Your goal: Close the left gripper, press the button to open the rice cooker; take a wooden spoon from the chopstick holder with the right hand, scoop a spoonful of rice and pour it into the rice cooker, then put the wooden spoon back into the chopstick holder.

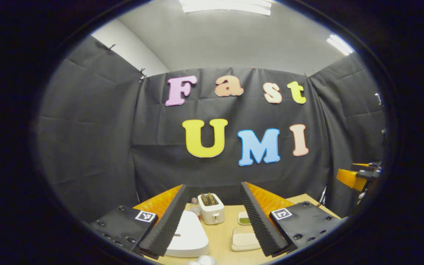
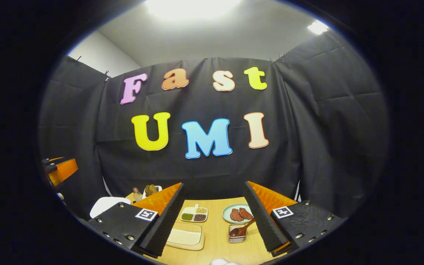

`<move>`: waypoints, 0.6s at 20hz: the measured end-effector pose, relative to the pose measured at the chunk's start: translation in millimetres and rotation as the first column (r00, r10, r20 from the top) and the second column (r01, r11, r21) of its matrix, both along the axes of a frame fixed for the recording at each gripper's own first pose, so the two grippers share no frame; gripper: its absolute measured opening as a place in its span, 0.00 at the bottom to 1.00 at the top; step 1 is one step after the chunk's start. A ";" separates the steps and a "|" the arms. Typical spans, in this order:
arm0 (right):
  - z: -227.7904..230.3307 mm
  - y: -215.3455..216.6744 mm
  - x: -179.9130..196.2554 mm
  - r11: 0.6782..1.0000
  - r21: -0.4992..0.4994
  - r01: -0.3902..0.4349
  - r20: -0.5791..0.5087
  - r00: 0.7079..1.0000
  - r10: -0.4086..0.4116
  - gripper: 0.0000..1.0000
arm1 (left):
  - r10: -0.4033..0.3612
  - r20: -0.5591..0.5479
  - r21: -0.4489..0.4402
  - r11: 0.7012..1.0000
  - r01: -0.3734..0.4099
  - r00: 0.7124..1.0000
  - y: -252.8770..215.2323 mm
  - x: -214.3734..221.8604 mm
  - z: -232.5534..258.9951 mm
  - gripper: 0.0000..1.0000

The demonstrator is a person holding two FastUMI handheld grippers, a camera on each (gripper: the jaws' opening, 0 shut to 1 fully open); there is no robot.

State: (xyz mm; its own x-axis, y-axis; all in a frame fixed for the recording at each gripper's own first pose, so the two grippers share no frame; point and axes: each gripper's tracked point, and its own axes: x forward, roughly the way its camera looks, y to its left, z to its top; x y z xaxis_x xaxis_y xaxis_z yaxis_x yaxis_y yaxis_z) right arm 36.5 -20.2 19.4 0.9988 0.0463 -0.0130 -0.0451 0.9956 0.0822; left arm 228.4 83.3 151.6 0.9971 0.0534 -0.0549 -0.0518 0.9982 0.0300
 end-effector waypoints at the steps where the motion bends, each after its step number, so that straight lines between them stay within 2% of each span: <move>1: -1.0 -1.5 -1.1 1.000 -0.004 0.003 -0.006 1.000 -0.003 0.98 | 0.003 0.001 -0.002 1.000 -0.003 1.000 1.0 -0.7 -0.9 0.95; 7: 3.7 -2.2 -7.1 1.000 -0.009 0.003 -0.009 1.000 -0.003 0.98 | 0.003 -0.007 0.002 1.000 -0.003 1.000 4.1 -3.4 -3.6 1.00; 12: 7.5 0.7 -10.0 1.000 -0.026 0.003 0.001 1.000 -0.003 0.98 | -0.008 -0.011 0.001 1.000 0.008 1.000 4.2 -2.4 -1.2 1.00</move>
